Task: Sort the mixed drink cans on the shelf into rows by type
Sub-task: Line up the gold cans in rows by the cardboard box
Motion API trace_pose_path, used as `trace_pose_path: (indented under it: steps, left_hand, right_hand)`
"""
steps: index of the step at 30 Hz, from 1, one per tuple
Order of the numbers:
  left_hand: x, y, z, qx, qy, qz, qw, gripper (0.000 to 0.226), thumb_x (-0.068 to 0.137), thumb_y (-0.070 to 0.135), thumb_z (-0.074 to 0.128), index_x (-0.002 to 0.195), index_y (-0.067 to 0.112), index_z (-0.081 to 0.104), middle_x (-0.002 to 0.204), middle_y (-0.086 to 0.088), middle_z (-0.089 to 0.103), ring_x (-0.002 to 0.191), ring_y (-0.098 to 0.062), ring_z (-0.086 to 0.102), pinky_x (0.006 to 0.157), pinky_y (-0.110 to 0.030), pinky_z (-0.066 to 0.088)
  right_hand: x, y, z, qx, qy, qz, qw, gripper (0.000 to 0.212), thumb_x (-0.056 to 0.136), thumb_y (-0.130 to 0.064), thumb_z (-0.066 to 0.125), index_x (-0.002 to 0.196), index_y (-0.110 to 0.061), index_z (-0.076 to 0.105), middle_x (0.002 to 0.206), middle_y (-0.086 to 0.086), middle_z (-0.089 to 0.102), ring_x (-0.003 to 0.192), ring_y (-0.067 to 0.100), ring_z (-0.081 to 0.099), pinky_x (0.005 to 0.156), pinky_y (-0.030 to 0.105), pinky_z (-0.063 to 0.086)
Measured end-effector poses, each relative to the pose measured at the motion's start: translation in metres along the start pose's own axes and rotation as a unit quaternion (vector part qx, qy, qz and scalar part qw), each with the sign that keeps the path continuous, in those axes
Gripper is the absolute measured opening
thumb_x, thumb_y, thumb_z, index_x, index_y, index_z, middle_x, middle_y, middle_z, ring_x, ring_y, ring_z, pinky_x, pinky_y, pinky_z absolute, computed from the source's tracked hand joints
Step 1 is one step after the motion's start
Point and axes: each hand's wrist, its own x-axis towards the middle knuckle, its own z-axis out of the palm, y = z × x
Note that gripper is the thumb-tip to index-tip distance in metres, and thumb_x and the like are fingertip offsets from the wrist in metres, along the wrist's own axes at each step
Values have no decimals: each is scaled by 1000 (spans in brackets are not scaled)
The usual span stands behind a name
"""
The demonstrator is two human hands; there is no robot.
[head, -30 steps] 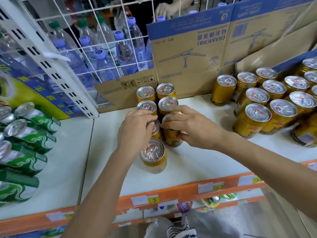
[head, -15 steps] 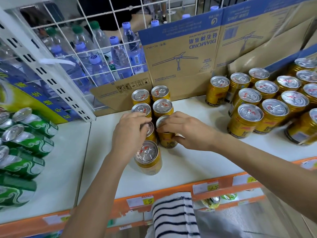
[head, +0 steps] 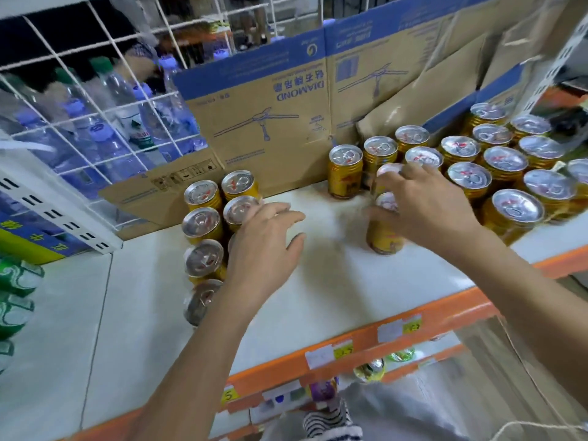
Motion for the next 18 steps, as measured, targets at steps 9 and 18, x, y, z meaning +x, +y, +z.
trace_pose_path:
  steps: [9, 18]
  left_hand:
    - [3, 32, 21, -26, 18, -6, 999, 27, 87, 23, 65, 114, 20, 68, 125, -3, 60, 116, -26, 50, 98, -32, 35]
    - [-51, 4, -19, 35, 109, -99, 989, 29, 83, 15, 69, 111, 21, 70, 121, 0, 62, 111, -26, 53, 92, -36, 43]
  right_hand:
    - [-5, 10, 6, -52, -65, -92, 992, 62, 79, -47, 65, 133, -30, 39, 124, 7, 37, 114, 31, 45, 68, 35, 40]
    - [-12, -57, -7, 66, -155, -372, 913, 60, 76, -24, 71, 130, -38, 47, 129, -2, 37, 104, 8, 28, 72, 17, 16]
